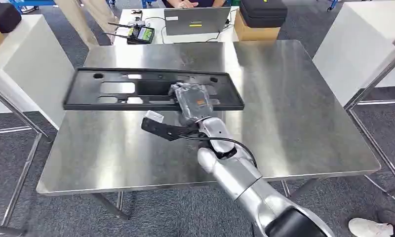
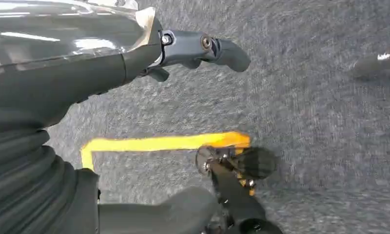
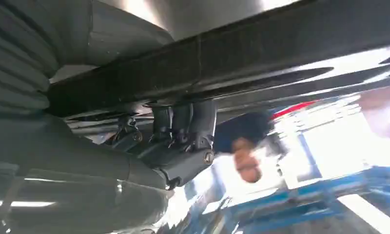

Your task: Take the parts from the cabinet and place them on the table.

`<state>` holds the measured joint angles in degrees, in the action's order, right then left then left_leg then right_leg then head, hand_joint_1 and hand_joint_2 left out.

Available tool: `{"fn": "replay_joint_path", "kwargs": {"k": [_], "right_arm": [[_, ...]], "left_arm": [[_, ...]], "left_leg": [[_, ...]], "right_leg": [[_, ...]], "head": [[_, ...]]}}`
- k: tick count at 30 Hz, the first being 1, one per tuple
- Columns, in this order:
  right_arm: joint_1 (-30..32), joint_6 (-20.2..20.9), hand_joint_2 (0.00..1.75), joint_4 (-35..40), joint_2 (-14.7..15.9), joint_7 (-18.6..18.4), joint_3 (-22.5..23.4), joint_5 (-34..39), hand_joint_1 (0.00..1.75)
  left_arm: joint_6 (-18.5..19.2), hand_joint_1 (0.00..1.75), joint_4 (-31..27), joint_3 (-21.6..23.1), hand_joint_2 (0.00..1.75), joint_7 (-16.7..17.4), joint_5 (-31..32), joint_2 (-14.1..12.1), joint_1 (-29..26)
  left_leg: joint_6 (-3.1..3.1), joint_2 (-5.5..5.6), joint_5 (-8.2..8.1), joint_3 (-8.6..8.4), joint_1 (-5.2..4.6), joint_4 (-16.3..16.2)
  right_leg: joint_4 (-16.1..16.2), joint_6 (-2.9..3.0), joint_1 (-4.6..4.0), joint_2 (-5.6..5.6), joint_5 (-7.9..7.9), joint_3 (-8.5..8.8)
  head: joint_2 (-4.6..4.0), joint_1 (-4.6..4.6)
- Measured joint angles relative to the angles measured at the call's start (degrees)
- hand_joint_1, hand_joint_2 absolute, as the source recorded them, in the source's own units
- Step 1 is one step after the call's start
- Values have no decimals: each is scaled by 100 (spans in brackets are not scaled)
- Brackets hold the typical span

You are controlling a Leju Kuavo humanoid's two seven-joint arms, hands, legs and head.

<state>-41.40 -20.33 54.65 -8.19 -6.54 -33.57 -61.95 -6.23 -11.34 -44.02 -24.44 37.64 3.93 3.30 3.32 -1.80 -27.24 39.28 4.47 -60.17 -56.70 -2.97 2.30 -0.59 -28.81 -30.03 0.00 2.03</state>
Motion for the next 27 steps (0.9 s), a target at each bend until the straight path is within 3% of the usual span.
{"fn": "replay_joint_path", "kwargs": {"k": [1, 2, 3, 4, 6, 11, 14, 15, 17, 19, 20, 23, 27], "right_arm": [[-8, -96, 175, -273, 98, -79, 169, -214, 175], [-18, -268, 175, -644, 265, -167, 460, -413, 175], [-31, -393, 175, -876, 426, -227, 649, -484, 175], [-67, -509, 175, -1095, 538, -290, 835, -548, 175], [-131, -666, 175, -1536, 835, -443, 1209, -712, 175], [-181, -769, 175, -2272, 1386, -638, 1950, -1048, 175], [-175, -769, 175, -2425, 1523, -743, 2148, -1147, 175], [-160, -769, 175, -2497, 1612, -751, 2276, -1175, 175], [-151, -773, 175, -2578, 1702, -756, 2443, -1210, 175], [-147, -780, 175, -2631, 1753, -778, 2528, -1223, 175], [-142, -790, 0, -2654, 1785, -825, 2572, -1240, 0], [-101, -880, 0, -2718, 1910, -835, 2852, -1271, 0], [-54, -1016, 0, -2840, 2067, -578, 3305, -1273, 0]], "left_arm": [[7, 0, -4, -37, 175, -26, 0, 2, -8], [17, 0, 0, -76, 175, -57, 0, 19, -45], [24, 0, 2, -85, 175, -72, 0, 57, -46], [35, 0, 2, -98, 175, -101, 0, 53, -31], [83, 0, 2, -133, 175, -160, 18, 55, -28], [133, 0, 2, -221, 175, -214, 68, 53, -38], [149, 0, 2, -234, 175, -234, 79, 53, -33], [155, 0, 2, -253, 175, -236, 90, 55, -32], [157, 0, 2, -271, 175, -238, 90, 55, -34], [157, 0, 0, -295, 175, -238, 90, 53, -33], [157, 0, 0, -315, 175, -240, 92, 55, -28], [120, 0, 2, -354, 175, -245, 151, 55, -32], [15, 0, 2, -365, 175, -179, 203, 59, -42]], "left_leg": [[-95, 74, 158, 15, -26, -26], [-185, 99, 611, 7, 9, 29], [-150, 107, 474, 24, -27, 21], [-220, 130, 545, 49, -33, 15], [-261, 188, 508, 52, -85, 14], [-376, 219, 442, 50, -177, 12], [-392, 211, 434, 49, -202, 9], [-392, 212, 434, 49, -208, 9], [-398, 209, 429, 50, -216, 7], [-398, 201, 429, 44, -224, 5], [-398, 197, 429, 37, -223, 8], [-397, 198, 430, 14, -216, 20], [-395, 190, 431, 2, -207, 34]], "right_leg": [[1, -57, 17, 39, -103, 46], [-26, -135, -22, 74, -124, 139], [-20, -137, -3, 97, -124, 133], [39, -81, 12, 93, -54, 147], [147, -30, 5, 104, -37, 165], [260, -29, 48, 131, -37, 240], [268, -41, 61, 131, -36, 234], [269, -60, 66, 132, -40, 233], [273, -224, 77, 132, -44, 234], [273, -326, 86, 130, -54, 227], [269, -330, 86, 130, -53, 227], [246, -349, 82, 135, -67, 234], [227, -344, 65, 131, -71, 231]], "head": [[-2, -26], [0, -48], [-2, -48], [0, -85], [0, -120], [0, -151], [-2, -149], [-2, -148], [-2, -151], [-2, -144], [0, -146], [-2, -144], [-2, -144]]}}
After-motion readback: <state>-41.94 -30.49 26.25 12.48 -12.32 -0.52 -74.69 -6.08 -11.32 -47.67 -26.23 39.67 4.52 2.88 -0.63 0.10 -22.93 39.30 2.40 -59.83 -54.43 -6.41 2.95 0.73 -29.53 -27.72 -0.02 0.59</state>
